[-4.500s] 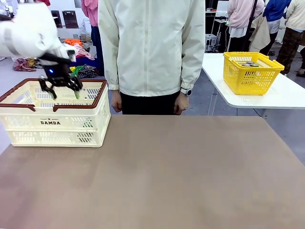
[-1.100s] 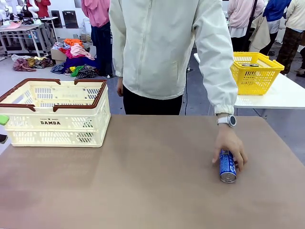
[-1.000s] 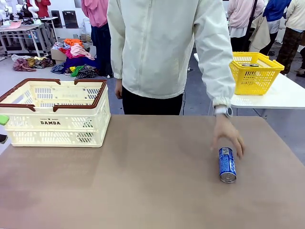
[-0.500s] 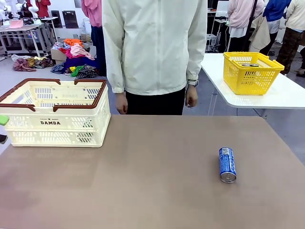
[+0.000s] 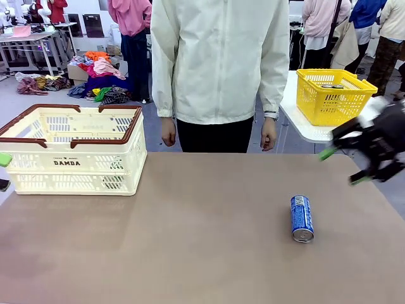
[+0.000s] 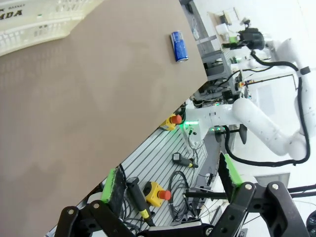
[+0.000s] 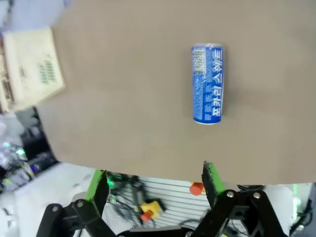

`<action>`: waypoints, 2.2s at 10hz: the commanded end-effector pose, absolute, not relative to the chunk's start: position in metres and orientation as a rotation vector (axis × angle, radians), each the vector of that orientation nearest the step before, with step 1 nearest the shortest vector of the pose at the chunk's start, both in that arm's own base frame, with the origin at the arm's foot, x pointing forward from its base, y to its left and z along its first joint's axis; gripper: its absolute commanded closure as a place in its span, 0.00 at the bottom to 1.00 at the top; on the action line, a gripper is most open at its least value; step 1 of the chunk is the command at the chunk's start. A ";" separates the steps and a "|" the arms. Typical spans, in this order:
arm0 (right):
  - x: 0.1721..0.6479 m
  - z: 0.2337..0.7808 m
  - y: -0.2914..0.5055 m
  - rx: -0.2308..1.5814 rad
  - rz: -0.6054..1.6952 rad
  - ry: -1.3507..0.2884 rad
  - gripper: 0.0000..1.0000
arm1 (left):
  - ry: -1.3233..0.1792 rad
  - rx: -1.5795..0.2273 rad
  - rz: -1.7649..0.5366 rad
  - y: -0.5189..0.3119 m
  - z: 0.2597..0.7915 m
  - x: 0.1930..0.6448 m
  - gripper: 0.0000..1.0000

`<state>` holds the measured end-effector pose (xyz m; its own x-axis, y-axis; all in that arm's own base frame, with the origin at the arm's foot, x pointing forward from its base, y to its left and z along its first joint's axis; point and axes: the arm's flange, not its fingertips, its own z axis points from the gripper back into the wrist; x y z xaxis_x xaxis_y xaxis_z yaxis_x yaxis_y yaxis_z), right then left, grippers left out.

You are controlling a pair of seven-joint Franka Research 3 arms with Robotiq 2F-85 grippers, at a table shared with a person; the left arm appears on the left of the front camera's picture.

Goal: Place the drinks into the Shopping basket.
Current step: Pick up one drink and place it into the Shopping basket.

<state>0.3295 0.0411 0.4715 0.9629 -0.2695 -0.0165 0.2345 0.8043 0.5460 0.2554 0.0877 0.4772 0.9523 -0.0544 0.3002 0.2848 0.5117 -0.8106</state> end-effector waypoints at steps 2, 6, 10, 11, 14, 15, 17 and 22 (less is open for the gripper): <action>0.329 0.471 0.041 0.576 -0.270 -0.063 0.00 | -0.247 -1.025 -0.199 0.089 0.480 0.253 0.00; 0.338 0.455 0.081 0.433 -0.173 -0.048 0.00 | -0.247 -1.025 -0.199 0.089 0.480 0.253 0.00; 0.382 0.416 0.095 0.171 -0.170 0.062 0.00 | -0.247 -1.025 -0.199 0.089 0.480 0.253 0.00; 0.388 0.412 0.100 0.175 -0.141 0.077 0.00 | -0.247 -1.025 -0.199 0.089 0.480 0.253 0.00; 0.396 0.406 0.104 0.160 -0.181 0.062 0.00 | -0.247 -1.025 -0.199 0.089 0.480 0.253 0.00; 0.397 0.402 0.105 0.163 -0.181 0.063 0.00 | -0.247 -1.025 -0.199 0.089 0.480 0.253 0.00; 0.406 0.376 0.109 0.150 -0.207 0.063 0.00 | -0.247 -1.025 -0.199 0.089 0.480 0.253 0.00; 0.317 0.456 -0.075 0.480 -0.363 0.036 0.00 | -0.247 -1.025 -0.199 0.089 0.480 0.253 0.00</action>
